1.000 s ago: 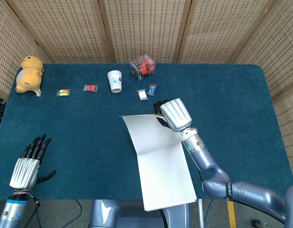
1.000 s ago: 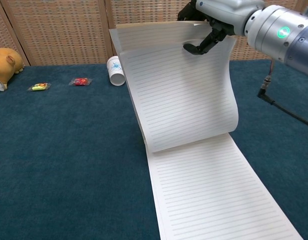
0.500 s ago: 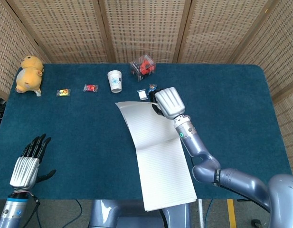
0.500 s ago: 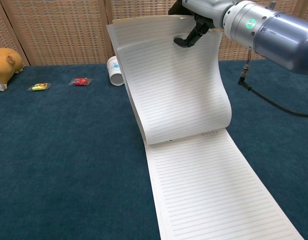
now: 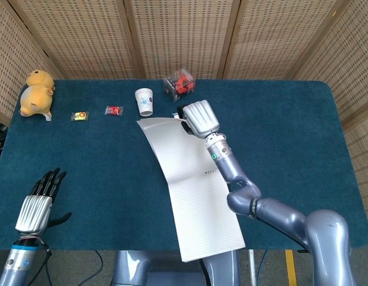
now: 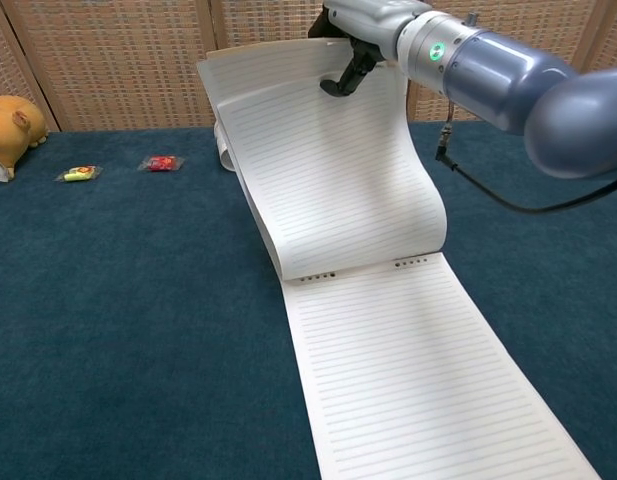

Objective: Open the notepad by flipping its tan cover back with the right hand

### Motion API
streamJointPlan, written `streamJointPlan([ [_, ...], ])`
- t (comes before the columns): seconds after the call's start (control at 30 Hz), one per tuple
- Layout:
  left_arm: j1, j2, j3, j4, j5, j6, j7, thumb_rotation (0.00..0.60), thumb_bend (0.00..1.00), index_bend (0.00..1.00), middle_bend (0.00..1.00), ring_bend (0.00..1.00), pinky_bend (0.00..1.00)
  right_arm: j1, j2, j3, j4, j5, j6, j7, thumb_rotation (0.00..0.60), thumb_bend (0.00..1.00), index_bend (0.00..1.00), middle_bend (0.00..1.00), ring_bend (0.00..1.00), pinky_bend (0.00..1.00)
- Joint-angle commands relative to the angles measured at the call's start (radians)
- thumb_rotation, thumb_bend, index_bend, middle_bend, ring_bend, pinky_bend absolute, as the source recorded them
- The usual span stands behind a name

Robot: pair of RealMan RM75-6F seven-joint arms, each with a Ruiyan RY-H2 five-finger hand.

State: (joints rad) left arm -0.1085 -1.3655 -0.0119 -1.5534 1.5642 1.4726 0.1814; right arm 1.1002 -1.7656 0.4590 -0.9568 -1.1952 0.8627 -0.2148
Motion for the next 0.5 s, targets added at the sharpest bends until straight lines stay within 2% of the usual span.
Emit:
streamJointPlan([
  [0.03,-0.001,-0.001,0.0,0.001,-0.003,-0.002,-0.001,0.6,0.07,0.0,0.0,0.0,0.14,0.028,-0.026,-0.006,0.048,-0.001,-0.016,0.026,0.6,0.63,0.77,0.71,0.65,0.74],
  [0.17,-0.005,-0.001,-0.003,0.004,-0.01,-0.009,-0.004,0.6,0.07,0.0,0.0,0.0,0.14,0.054,-0.05,-0.012,0.109,-0.002,-0.032,0.048,0.6,0.63,0.76,0.7,0.65,0.73],
  [0.4,-0.008,-0.002,-0.002,0.005,-0.015,-0.013,-0.005,0.6,0.07,0.0,0.0,0.0,0.14,0.079,-0.083,-0.027,0.181,-0.006,-0.043,0.087,0.6,0.55,0.71,0.63,0.57,0.55],
  [0.5,-0.008,-0.003,-0.002,0.004,-0.016,-0.013,-0.005,0.6,0.07,0.0,0.0,0.0,0.14,0.092,-0.095,-0.026,0.205,0.0,-0.054,0.1,0.6,0.52,0.69,0.63,0.56,0.53],
])
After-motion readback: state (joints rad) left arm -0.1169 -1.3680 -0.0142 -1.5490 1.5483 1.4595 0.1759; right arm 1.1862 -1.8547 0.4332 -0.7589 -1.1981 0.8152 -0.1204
